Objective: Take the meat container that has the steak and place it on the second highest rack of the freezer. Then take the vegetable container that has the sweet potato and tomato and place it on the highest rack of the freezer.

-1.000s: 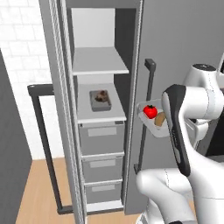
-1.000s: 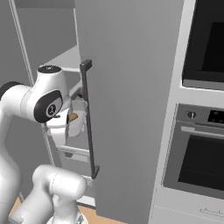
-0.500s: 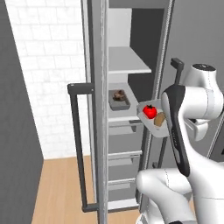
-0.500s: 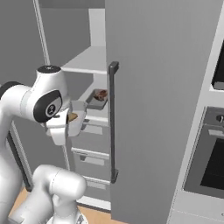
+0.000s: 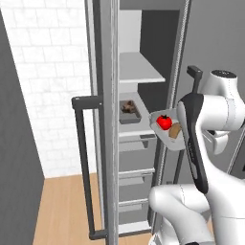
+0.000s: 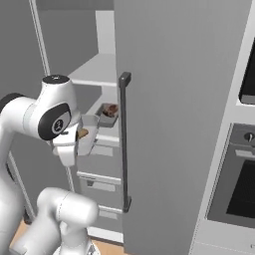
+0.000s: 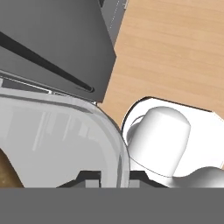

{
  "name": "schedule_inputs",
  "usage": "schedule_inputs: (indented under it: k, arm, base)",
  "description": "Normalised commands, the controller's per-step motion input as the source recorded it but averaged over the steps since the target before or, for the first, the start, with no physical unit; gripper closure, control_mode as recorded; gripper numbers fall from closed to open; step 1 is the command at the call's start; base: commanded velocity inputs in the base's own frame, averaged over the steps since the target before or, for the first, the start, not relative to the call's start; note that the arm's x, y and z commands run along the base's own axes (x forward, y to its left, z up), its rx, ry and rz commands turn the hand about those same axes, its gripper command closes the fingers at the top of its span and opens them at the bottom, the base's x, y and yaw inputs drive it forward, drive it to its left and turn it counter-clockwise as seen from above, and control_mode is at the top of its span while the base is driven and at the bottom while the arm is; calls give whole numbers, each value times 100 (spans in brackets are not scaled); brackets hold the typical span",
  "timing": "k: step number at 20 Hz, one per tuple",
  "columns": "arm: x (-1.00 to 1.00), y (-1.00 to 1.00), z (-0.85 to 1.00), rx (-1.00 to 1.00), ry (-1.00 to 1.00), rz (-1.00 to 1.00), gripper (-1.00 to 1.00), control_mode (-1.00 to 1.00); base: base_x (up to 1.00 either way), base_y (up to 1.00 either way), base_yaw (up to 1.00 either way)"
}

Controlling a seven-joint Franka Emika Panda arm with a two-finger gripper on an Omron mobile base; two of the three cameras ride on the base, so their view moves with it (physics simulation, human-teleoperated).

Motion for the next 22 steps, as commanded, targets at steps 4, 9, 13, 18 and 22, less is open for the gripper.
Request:
schedule_inputs:
  k: [4, 9, 13, 18, 22]
  arm:
    - [0, 0, 0, 0, 0, 0, 100, 100]
    - [0, 0, 0, 0, 0, 0, 100, 100]
    - [0, 0, 0, 0, 0, 0, 100, 100]
    - [0, 0, 0, 0, 0, 0, 100, 100]
    - [0, 16, 17, 0, 0, 0, 100, -100]
  base:
    - [53, 13, -4]
    - [49, 30, -2]
    - [51, 35, -1]
    - [45, 27, 0]
    - [3, 7, 0]
